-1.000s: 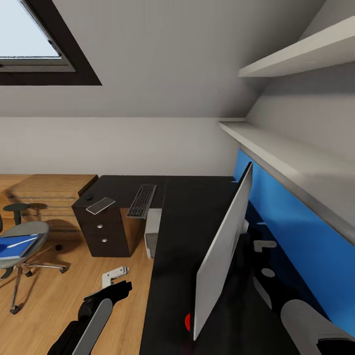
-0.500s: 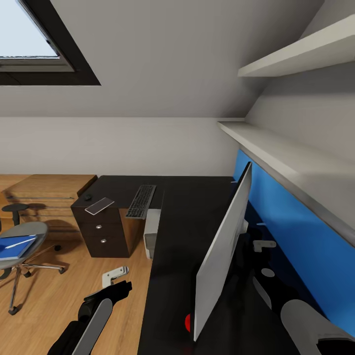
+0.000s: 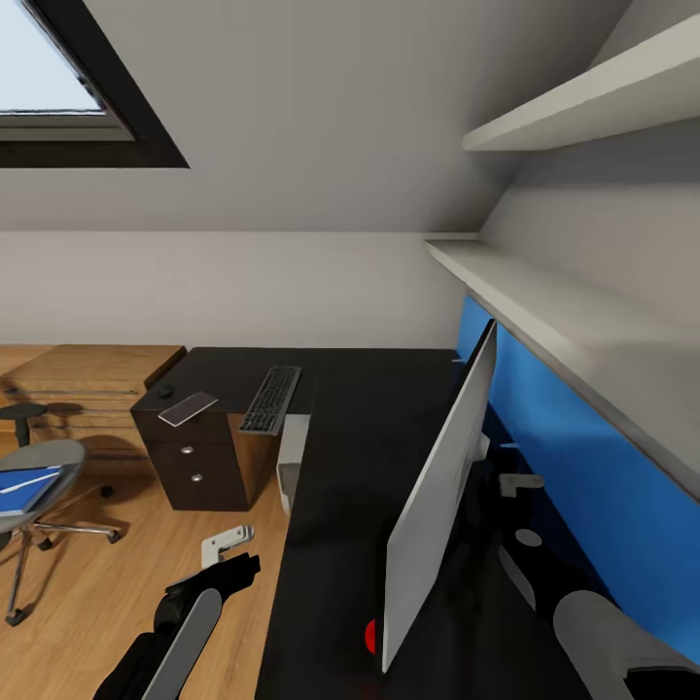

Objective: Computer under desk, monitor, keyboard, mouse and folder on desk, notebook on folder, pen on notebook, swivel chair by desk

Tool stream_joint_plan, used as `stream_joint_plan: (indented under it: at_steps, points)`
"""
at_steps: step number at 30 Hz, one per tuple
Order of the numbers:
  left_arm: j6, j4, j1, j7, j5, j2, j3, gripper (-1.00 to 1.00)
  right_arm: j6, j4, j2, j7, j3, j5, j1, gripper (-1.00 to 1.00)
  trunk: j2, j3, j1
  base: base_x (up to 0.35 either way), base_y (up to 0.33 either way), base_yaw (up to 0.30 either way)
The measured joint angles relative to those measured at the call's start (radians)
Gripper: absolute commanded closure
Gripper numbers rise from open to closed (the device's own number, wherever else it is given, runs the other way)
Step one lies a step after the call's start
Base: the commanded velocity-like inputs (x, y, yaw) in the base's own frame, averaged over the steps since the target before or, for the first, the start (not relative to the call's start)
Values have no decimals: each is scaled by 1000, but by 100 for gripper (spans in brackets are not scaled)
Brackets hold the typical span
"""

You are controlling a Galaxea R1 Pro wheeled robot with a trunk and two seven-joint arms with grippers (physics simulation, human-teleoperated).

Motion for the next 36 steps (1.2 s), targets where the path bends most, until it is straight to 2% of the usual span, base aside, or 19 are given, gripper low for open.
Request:
stream_joint_plan:
  at_steps: [25, 26, 27, 36]
  points:
    - [1, 3, 0, 0, 1, 0, 0, -100, 0, 0, 0, 0, 0, 0, 0, 100, 0, 0, 0, 2, -2, 0]
    - [1, 3, 0, 0, 1, 0, 0, -100, 0, 0, 0, 0, 0, 0, 0, -100, 0, 0, 0, 0, 0, 0]
    - [1, 3, 0, 0, 1, 0, 0, -100, 12, 3, -1, -3, -3, -14, 0, -100, 1, 0, 0, 0, 0, 0]
    - [1, 3, 0, 0, 1, 0, 0, -100, 14, 3, -1, -3, -3, -14, 0, -100, 1, 0, 0, 0, 0, 0]
